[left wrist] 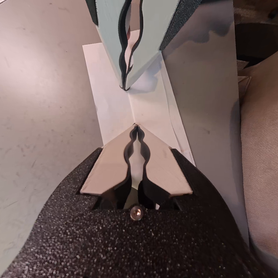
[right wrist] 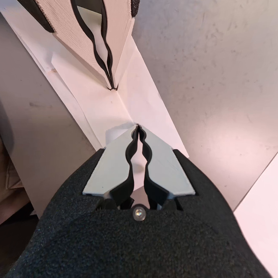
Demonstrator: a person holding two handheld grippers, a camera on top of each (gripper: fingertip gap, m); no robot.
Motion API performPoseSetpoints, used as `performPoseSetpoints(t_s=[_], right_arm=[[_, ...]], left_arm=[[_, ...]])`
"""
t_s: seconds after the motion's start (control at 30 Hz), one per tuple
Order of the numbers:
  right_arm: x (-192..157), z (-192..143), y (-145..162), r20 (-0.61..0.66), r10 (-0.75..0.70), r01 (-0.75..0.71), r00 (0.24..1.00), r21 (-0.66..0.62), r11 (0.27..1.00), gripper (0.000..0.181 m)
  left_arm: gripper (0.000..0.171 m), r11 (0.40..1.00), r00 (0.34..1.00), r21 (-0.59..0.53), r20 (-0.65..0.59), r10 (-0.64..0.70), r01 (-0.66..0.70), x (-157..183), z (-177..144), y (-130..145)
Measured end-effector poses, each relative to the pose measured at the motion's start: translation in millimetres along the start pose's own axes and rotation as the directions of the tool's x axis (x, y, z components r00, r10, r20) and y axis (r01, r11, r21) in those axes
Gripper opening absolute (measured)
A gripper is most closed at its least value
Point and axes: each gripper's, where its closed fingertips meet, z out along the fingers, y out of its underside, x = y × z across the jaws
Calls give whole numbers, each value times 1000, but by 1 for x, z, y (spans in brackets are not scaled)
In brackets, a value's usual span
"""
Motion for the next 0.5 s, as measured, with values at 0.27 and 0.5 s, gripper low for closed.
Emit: performPoseSetpoints(t_s=[0.27,0.5], right_arm=[[0,-4,-6,-33,13,-12,999,37,999,0],[5,-5,3,-52,8,-9,999,-10,1000,0]], left_arm=[[0,1000,1000,9,3,-3,3,0,0,0],[0,1000,1000,21,12,13,-14,0,0,1]])
